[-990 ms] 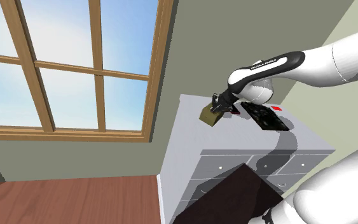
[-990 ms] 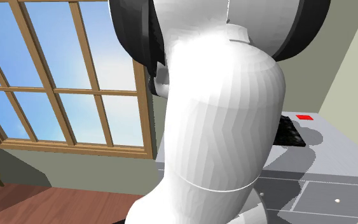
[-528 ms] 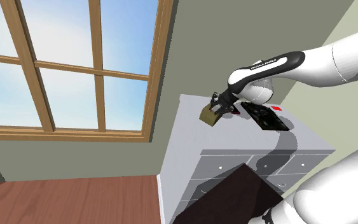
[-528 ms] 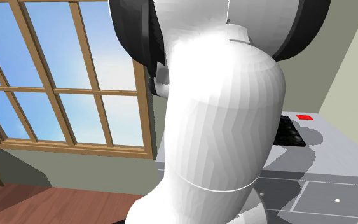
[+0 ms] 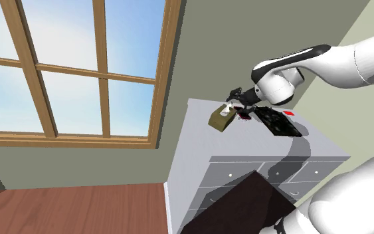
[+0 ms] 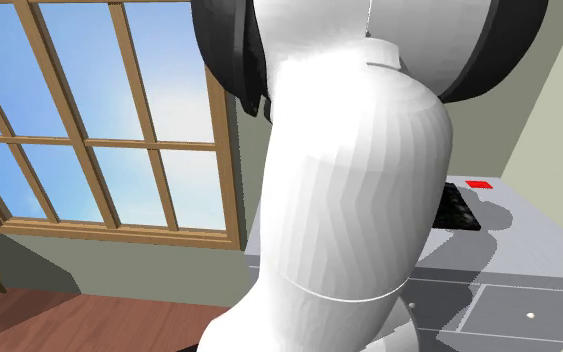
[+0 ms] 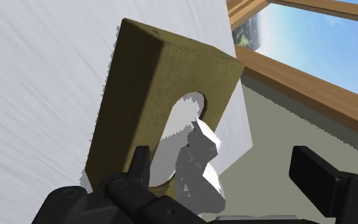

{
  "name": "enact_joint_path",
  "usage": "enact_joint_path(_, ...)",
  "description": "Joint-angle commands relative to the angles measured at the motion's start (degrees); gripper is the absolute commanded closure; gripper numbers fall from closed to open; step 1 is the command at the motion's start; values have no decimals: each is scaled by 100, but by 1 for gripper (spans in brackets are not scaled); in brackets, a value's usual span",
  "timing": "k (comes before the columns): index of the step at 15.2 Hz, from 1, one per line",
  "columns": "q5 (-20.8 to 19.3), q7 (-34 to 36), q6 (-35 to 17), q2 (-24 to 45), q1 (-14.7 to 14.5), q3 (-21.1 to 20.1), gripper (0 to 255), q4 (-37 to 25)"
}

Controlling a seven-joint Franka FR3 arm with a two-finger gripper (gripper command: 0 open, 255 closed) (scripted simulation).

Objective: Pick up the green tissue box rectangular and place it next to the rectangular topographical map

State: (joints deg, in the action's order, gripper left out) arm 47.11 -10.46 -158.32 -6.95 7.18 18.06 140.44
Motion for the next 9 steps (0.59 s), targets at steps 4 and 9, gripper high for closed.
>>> enact_joint_path(4, 779, -656, -123, 451, -163, 55, 0, -242)
enact_joint_path(9, 1122, -911, -168, 700, -208, 31, 0, -379)
